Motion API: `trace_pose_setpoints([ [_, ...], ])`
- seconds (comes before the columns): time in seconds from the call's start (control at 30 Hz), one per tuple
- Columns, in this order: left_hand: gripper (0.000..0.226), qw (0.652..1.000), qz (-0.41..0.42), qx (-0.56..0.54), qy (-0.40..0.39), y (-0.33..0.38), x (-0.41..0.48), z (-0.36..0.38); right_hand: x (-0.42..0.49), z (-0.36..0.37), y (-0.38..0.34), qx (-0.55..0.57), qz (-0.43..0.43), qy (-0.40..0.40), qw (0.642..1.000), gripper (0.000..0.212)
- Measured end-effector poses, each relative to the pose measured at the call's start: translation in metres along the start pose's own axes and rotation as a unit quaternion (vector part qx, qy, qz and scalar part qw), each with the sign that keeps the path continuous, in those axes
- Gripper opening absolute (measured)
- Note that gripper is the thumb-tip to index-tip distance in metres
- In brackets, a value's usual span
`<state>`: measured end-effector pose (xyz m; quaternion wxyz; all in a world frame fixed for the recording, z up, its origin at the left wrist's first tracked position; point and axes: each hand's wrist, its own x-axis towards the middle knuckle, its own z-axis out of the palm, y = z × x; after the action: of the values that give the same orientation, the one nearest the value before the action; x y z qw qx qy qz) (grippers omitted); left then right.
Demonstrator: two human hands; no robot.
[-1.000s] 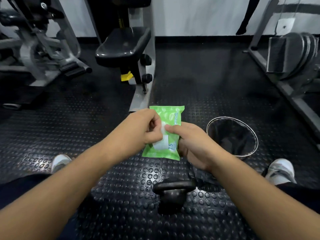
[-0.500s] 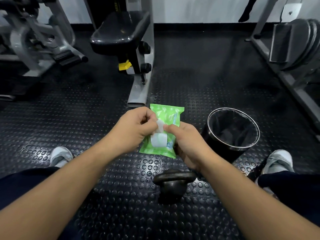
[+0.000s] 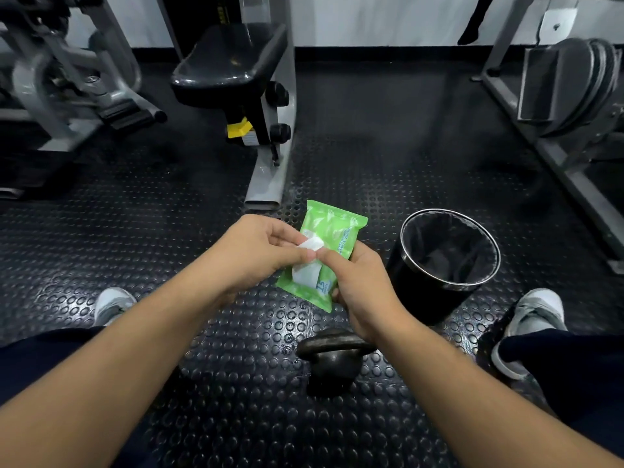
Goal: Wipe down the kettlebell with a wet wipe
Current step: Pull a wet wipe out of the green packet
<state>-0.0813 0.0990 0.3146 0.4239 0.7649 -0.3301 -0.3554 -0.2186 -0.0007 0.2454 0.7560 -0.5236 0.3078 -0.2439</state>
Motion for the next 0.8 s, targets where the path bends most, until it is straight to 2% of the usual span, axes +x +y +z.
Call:
trace_pose_setpoints([
  [0.13, 0.003, 0.999, -0.003, 0.049, -0.005, 0.0, 0.005, -0.006, 0.006, 0.005, 0.012, -0.032, -0.006, 0.001, 0.999, 0.016],
  [0.27, 0.012, 1.0, -0.001, -0.015, 0.027, -0.002, 0.01, -0.009, 0.015, 0.012, 0.013, -0.045, 0.008, 0.004, 0.999, 0.021],
  [0.43, 0.017, 0.997, 0.017, -0.07, 0.036, -0.002, 0.01, -0.011, 0.022, 0.013, 0.012, -0.009, 0.075, -0.013, 0.997, 0.018],
  [0.6, 0.018, 0.979, 0.029, -0.19, 0.07, 0.005, 0.009, -0.023, 0.02, 0.015, 0.004, 0.024, 0.09, -0.037, 0.995, 0.017],
  [0.8, 0.016, 0.967, 0.02, -0.218, 0.128, 0.004, 0.005, -0.02, 0.021, 0.022, 0.011, 0.014, 0.091, -0.03, 0.995, 0.016],
])
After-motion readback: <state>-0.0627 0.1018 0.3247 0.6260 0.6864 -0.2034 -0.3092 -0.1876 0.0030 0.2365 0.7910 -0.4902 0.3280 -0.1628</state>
